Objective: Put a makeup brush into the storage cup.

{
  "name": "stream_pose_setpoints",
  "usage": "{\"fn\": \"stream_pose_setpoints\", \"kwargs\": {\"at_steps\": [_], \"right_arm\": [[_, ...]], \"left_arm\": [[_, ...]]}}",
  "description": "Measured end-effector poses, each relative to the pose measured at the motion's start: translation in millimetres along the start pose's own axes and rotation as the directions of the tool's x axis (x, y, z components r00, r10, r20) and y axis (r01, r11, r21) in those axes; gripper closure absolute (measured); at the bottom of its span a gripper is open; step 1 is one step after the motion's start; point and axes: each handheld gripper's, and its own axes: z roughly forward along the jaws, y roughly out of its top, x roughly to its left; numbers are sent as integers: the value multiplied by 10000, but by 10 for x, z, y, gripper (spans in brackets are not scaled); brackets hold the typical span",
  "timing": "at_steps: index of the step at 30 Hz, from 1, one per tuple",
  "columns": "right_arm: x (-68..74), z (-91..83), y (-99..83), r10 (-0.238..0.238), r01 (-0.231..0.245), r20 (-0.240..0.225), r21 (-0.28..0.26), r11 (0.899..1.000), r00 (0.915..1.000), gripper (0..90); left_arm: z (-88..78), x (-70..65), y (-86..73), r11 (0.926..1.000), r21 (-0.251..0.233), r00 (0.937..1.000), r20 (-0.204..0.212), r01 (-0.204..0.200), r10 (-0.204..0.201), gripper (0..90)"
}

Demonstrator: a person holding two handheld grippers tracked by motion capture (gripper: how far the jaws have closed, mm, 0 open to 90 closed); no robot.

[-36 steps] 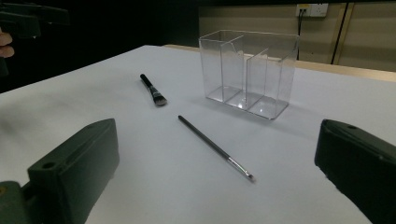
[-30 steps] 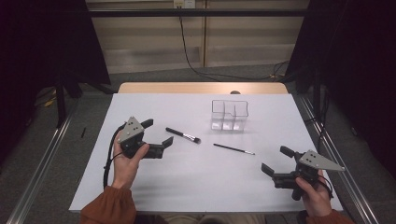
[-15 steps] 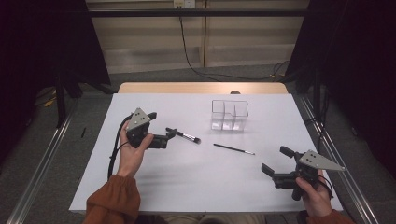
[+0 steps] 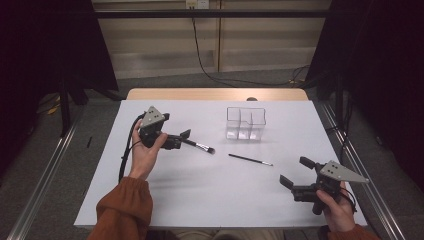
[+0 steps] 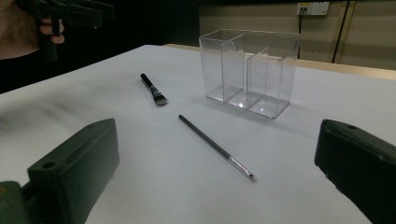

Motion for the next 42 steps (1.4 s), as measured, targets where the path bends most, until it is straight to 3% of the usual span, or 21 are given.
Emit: {"fn": "stream_pose_setpoints", "kwargs": {"at_steps": [3,9,12,15,25,29,31,34,37,38,39,41,42], "right_arm": [[-5,-2,-1,29,-29,1,-14,10000,10000,0],[-6,-3,-1,35,-35,-22,-41,10000,10000,0],[-5,-3,-1,42,-42,-29,-41,10000,10000,0],[-5,-4,-1,40,-40,-35,-50,10000,10000,0],[-6,-3,-1,47,-47,-55,-47,10000,10000,0],[-7,-4,-1,64,-64,-59,-50,10000,10000,0],[-7,-4,-1,56,-56,-69,-53,10000,10000,0],[-7,-2,-2,63,-63,-87,-36,10000,9999,0],[-6,-5,-2,63,-63,-96,-48,10000,9999,0],[-7,-4,-3,59,-59,-91,-37,10000,9999,0],[-5,-2,-4,69,-69,-96,-33,10000,9999,0],[-5,1,-5,46,-47,-110,-32,10000,9999,0],[-6,3,-6,-12,12,-129,9,10000,9999,0]], "left_arm": [[51,17,39,9998,84,9998,12,-202,202,23],[144,65,130,9998,-185,9998,152,-107,110,16],[195,80,173,9998,-113,9998,-57,-177,177,13],[236,108,215,9999,-128,10000,49,14,-13,18],[402,170,275,9999,-131,9999,93,-58,59,29],[471,200,292,9999,53,9999,50,-132,132,28],[523,201,299,9973,353,9978,-95,-649,653,29],[559,202,291,9955,654,9974,-158,-687,699,41],[617,214,264,9872,1451,9978,101,-662,654,43],[637,220,251,9796,1886,9975,223,-700,669,44],[637,220,251,9796,1886,9975,223,-700,669,44],[659,225,244,9724,2249,9978,365,-627,559,44],[673,219,259,9594,2658,9951,542,-943,828,44]]}}
